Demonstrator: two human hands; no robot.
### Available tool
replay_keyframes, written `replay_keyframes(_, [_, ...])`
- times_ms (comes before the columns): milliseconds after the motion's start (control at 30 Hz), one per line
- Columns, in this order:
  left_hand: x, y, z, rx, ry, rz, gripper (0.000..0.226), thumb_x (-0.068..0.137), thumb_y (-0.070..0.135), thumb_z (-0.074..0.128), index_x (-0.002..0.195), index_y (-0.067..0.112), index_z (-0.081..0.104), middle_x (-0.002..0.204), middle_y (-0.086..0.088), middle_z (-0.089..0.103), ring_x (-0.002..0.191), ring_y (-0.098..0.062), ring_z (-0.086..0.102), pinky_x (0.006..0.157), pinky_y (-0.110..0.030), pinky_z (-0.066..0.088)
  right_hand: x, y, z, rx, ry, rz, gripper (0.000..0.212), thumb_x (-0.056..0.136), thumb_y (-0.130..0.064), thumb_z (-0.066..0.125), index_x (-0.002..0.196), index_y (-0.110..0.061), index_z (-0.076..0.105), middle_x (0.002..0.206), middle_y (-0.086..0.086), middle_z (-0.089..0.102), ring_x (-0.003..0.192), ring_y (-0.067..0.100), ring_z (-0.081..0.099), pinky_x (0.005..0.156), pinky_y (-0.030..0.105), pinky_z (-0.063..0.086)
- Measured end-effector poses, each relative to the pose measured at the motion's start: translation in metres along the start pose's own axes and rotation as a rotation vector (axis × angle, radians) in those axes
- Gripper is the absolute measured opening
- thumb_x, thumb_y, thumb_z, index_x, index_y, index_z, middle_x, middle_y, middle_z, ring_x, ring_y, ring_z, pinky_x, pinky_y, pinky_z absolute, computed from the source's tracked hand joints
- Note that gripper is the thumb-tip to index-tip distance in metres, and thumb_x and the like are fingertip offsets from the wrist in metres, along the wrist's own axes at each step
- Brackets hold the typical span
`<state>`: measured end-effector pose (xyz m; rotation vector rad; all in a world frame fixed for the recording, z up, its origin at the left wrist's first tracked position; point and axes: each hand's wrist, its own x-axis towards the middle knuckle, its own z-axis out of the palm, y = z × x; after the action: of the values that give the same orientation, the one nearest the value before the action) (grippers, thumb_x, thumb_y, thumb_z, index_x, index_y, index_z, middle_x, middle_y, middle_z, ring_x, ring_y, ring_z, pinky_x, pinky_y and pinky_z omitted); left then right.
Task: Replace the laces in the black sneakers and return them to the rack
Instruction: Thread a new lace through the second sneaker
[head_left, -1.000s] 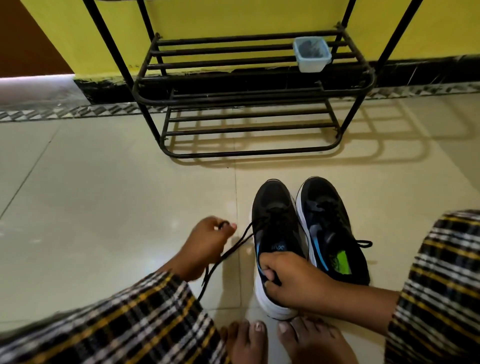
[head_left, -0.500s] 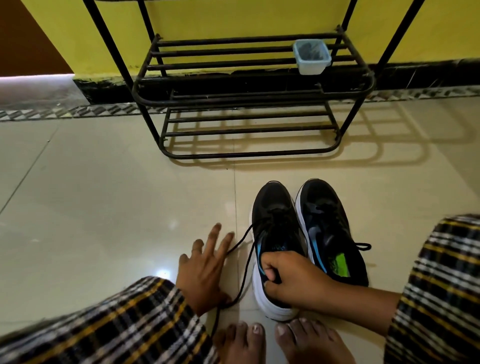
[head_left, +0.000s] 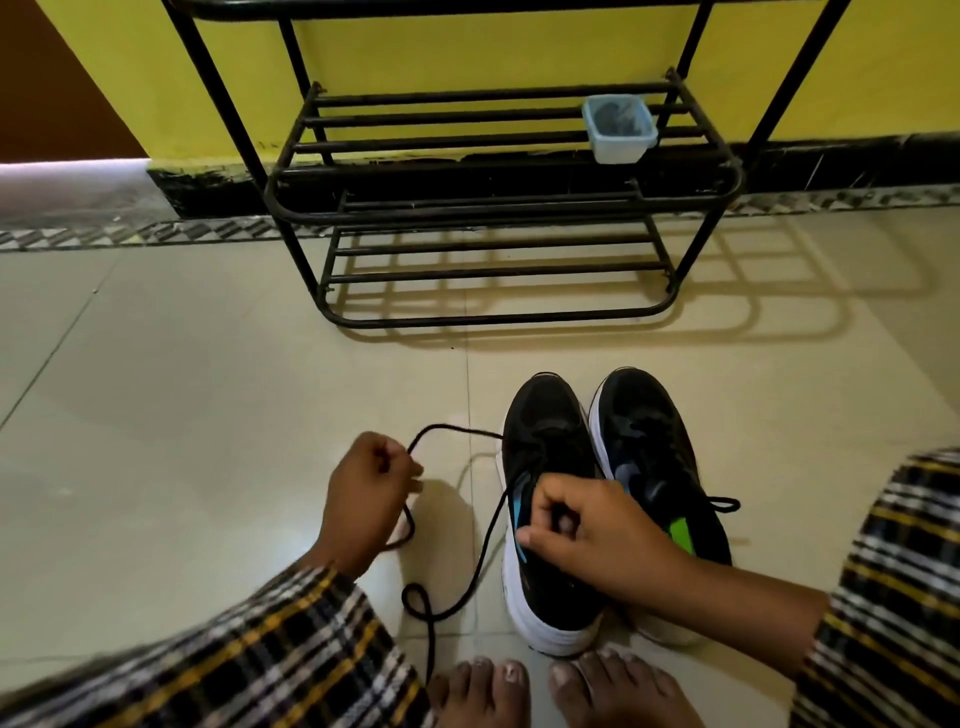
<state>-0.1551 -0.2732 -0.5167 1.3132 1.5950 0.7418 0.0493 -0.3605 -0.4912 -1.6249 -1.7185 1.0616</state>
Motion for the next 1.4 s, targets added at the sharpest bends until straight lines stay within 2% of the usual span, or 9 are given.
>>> replay_keyframes(67, [-0.004,0.03,0.005,-0.358,-0.054,-0.118,0.016,0.093,0.001,0.046,0.081,0.01,0.051,0.073,-0.007,0.063,0.056,-0.015,0.059,0.064,-0.029,0.049,0.005,-0.007,-0.003,0.072,0.035,0.034,0.013,0.082,-0.022,0.07,0.082,-0.021,0.057,0.055,-0.015,0.053,0.048,0.005,0.044,0.05,0.016,0.035])
replay_keyframes(200, [-0.02,0.079,0.016,-0.841,-0.441,-0.294,0.024,0.093,-0.007,0.038,0.089,0.008,0.056,0.071,-0.005,0.061,0.055,-0.011,0.058,0.058,-0.024,0.055,0.011,-0.017,-0.001,0.248,-0.091,0.187,0.038,0.081,-0.024,0.073,0.113,-0.026,0.052,0.064,-0.002,0.054,0.054,0.009,0.048,0.055,0.025,0.039])
replay_keyframes(300, [-0.029,0.094,0.02,-0.891,-0.543,-0.273,0.025,0.092,-0.008,0.038,0.091,0.007,0.058,0.072,-0.005,0.064,0.058,-0.011,0.06,0.059,-0.023,0.056,0.009,-0.022,-0.006,0.58,-0.276,0.294,0.018,0.087,-0.021,0.065,0.099,-0.012,0.054,0.063,-0.002,0.05,0.043,0.008,0.039,0.044,0.023,0.029])
replay_keyframes(467, [-0.017,0.087,0.011,-0.827,-0.301,-0.213,0.019,0.092,-0.005,0.042,0.093,0.008,0.056,0.069,-0.002,0.064,0.057,-0.011,0.056,0.057,-0.024,0.054,0.012,-0.018,-0.033,0.92,-0.294,0.443,0.023,0.089,-0.031,0.049,0.078,-0.012,0.052,0.052,-0.005,0.03,0.037,0.003,0.022,0.039,0.018,0.014])
replay_keyframes(667, [-0.009,0.059,0.006,-0.589,-0.015,-0.107,0.023,0.094,-0.007,0.043,0.085,0.008,0.06,0.083,-0.006,0.065,0.071,-0.016,0.063,0.065,-0.027,0.056,0.017,-0.006,-0.069,0.527,-0.082,0.462,0.021,0.093,-0.023,0.054,0.083,-0.008,0.064,0.053,-0.001,0.041,0.038,0.004,0.025,0.036,0.016,0.017])
replay_keyframes(967, [-0.006,0.043,0.012,-0.515,0.069,-0.034,0.019,0.093,-0.005,0.049,0.087,0.009,0.061,0.086,-0.003,0.066,0.072,-0.013,0.063,0.067,-0.026,0.055,0.021,0.0,-0.079,0.177,0.113,0.371,0.021,0.094,-0.012,0.053,0.088,0.003,0.066,0.051,-0.002,0.051,0.038,-0.002,0.043,0.043,0.009,0.033])
replay_keyframes(1167, [-0.002,0.036,0.012,-0.401,-0.036,-0.121,0.021,0.089,-0.004,0.055,0.096,0.013,0.065,0.098,-0.007,0.067,0.092,-0.022,0.065,0.077,-0.029,0.054,0.02,0.002,-0.083,0.239,0.094,0.375,0.017,0.096,-0.005,0.047,0.087,-0.006,0.062,0.061,0.002,0.062,0.043,0.008,0.047,0.042,0.016,0.035])
replay_keyframes(1267, [-0.009,0.034,0.016,-0.07,-0.163,-0.041,0.039,0.09,0.01,0.062,0.12,0.034,0.055,0.127,0.002,0.055,0.114,-0.015,0.052,0.096,-0.036,0.048,0.018,-0.006,-0.075,0.078,0.05,0.297,0.019,0.091,-0.012,0.057,0.073,-0.011,0.063,0.057,0.003,0.066,0.044,0.01,0.052,0.049,0.013,0.042])
replay_keyframes(1400, [-0.03,0.056,0.032,0.194,-0.394,0.329,0.045,0.085,0.028,0.068,0.125,0.045,0.054,0.123,0.025,0.053,0.107,0.012,0.05,0.087,-0.003,0.037,0.019,-0.02,-0.063,0.015,0.014,0.2,0.024,0.087,-0.021,0.064,0.065,-0.013,0.064,0.048,0.002,0.062,0.042,-0.003,0.052,0.05,0.005,0.036])
